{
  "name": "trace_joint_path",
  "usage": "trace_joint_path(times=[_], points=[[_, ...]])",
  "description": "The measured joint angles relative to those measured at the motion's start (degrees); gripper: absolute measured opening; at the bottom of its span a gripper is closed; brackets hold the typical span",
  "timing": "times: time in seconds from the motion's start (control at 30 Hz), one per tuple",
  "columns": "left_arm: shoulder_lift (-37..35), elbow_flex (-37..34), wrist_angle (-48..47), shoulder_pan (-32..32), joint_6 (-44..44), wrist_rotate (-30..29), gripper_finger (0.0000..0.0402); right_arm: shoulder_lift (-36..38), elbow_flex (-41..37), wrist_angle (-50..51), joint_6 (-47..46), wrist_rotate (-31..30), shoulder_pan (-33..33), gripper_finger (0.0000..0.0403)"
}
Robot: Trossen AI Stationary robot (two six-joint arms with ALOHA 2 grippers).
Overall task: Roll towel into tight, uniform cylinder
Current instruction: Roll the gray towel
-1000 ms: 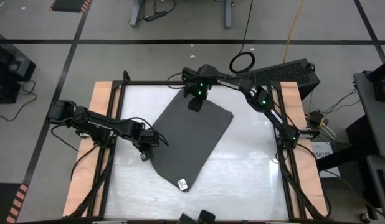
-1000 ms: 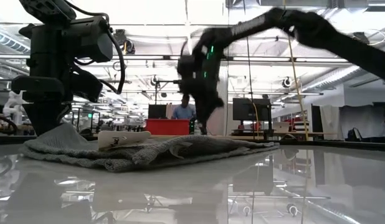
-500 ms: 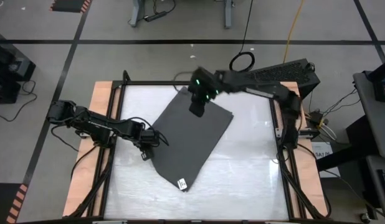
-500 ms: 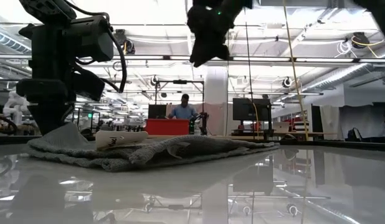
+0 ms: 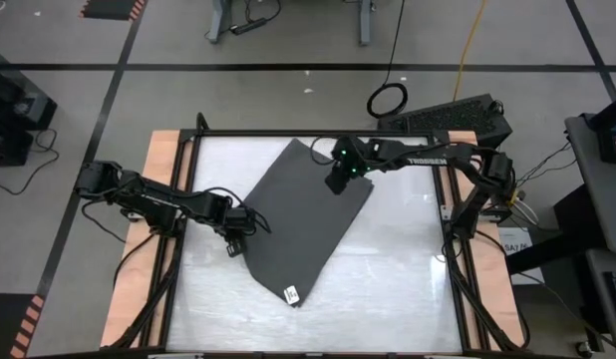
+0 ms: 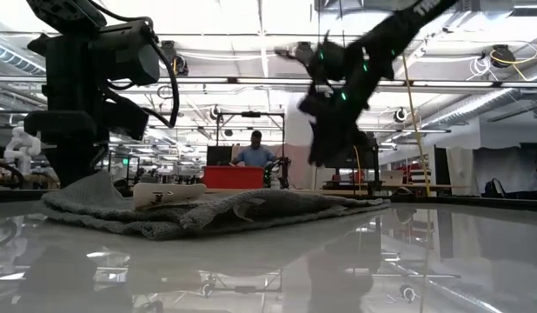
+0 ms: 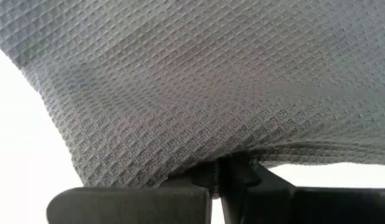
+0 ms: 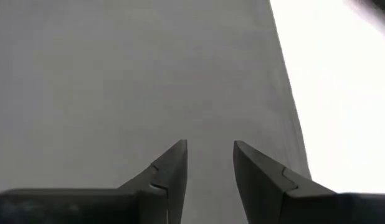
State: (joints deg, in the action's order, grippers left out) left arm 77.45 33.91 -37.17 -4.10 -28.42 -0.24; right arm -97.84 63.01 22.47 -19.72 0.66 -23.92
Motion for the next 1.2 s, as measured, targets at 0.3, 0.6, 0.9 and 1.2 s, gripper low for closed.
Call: trace_joint_path(times=[0.3,0.6,0.9,1.2], points=[[0.0,0.0,-0.5,0.0,0.2,0.8,0.0011,-0.2,-12.0,-4.7,-2.6,2.6,-3.7,0.0042],[0.0,0.0,-0.9,1.3,-1.7,0.2,0.0011,0.2,-17.1,-6.4,-9.0,2.4,-2.3,0.0003],[0.0,0.1,-2.8,5.1,-2.9,0.0,0.0011,0.3,-17.5,-3.0,-15.4,4.0,-0.7,0.0001],[0.0,0.0,-7.8,11.0,-9.1,-3.1,0.0011,1.3,-17.5,4.0,-27.2,7.8,8.8,0.0001]])
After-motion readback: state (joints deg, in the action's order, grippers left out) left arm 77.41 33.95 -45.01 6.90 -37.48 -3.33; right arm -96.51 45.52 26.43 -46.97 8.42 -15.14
